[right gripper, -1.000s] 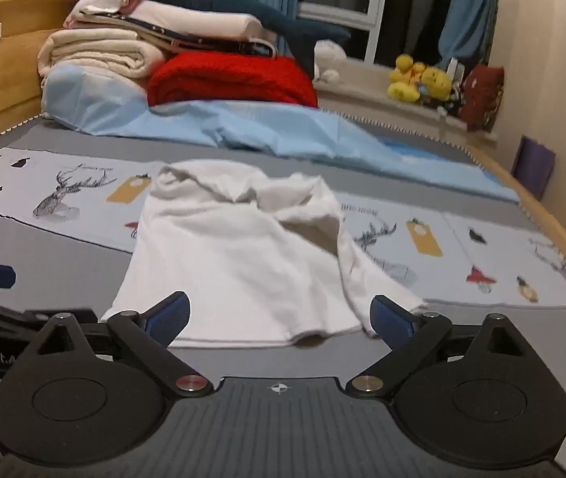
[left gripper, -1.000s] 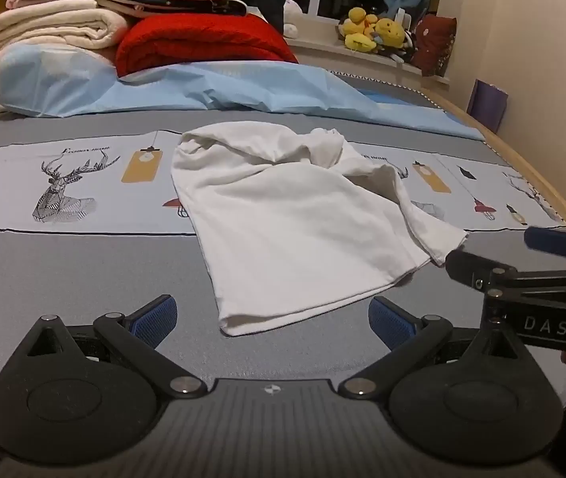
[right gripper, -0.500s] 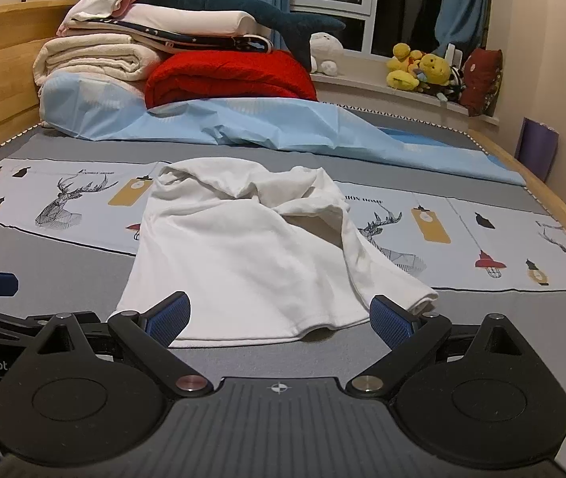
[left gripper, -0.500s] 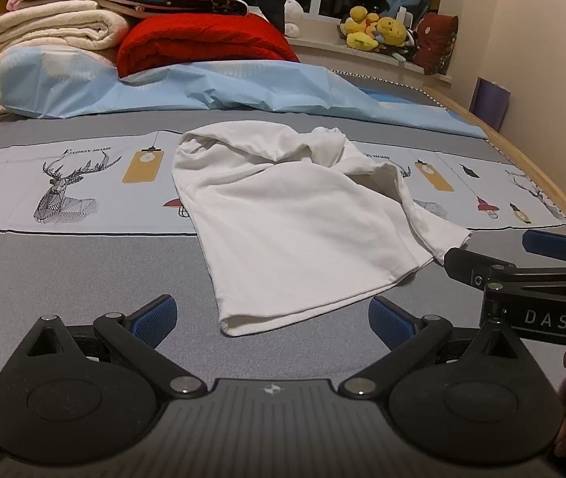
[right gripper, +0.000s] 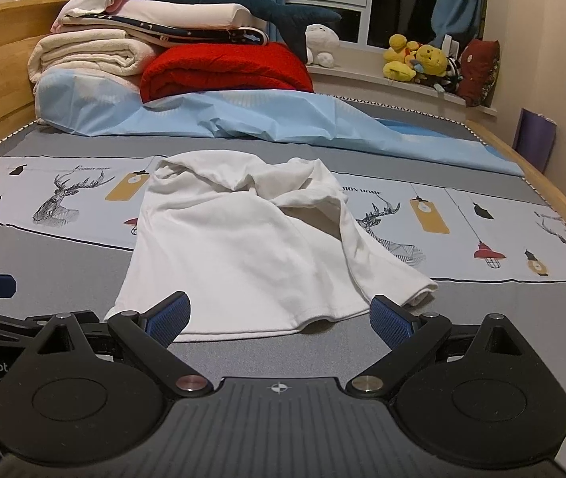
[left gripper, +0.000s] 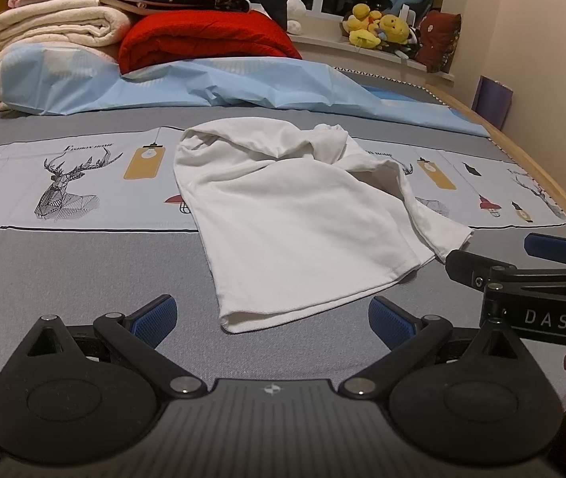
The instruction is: Fold small clothes
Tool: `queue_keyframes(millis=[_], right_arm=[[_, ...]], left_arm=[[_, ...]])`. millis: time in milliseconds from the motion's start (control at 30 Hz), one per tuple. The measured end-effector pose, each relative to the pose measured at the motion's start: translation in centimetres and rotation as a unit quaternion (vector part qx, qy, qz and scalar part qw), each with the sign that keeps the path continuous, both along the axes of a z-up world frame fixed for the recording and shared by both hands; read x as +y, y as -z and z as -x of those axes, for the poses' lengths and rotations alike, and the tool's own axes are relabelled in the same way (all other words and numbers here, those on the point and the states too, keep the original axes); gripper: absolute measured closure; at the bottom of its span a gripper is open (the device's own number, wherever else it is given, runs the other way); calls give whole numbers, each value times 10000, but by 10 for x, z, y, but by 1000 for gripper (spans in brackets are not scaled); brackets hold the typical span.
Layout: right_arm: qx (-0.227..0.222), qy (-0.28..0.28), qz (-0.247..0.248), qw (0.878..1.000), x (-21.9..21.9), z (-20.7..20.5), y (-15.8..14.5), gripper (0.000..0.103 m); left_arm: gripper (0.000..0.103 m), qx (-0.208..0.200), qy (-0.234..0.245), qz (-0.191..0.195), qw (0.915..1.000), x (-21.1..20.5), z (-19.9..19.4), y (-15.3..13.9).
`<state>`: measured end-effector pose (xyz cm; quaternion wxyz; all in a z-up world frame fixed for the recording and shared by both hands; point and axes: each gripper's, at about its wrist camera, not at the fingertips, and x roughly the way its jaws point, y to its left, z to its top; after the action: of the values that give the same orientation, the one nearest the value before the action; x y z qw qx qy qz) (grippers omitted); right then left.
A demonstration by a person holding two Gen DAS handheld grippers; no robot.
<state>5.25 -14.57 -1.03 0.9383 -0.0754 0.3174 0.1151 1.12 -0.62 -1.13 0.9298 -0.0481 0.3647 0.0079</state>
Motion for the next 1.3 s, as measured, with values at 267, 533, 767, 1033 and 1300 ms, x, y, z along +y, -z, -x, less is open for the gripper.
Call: queue_keyframes(millis=[267, 533, 767, 1033, 1300], right_arm=[[-16, 23, 6, 10000, 5, 4, 2, 6], [-20, 52, 37, 10000, 11, 8, 0, 6], [-16, 97, 67, 9999, 19, 10, -1, 7], [-42, 80, 198, 9998, 31, 8, 2, 10], [-224, 12, 218, 9995, 34, 8, -1, 14]], left_arm=[[1, 3, 1, 1, 10000, 0, 0, 0], [1, 7, -15, 7, 10000, 2, 0, 2], [1, 20, -11, 3, 10000, 3, 0, 3], [1, 19, 32, -23, 10000, 0, 1, 3], [1, -157, 86, -156, 9997, -5, 4, 2]])
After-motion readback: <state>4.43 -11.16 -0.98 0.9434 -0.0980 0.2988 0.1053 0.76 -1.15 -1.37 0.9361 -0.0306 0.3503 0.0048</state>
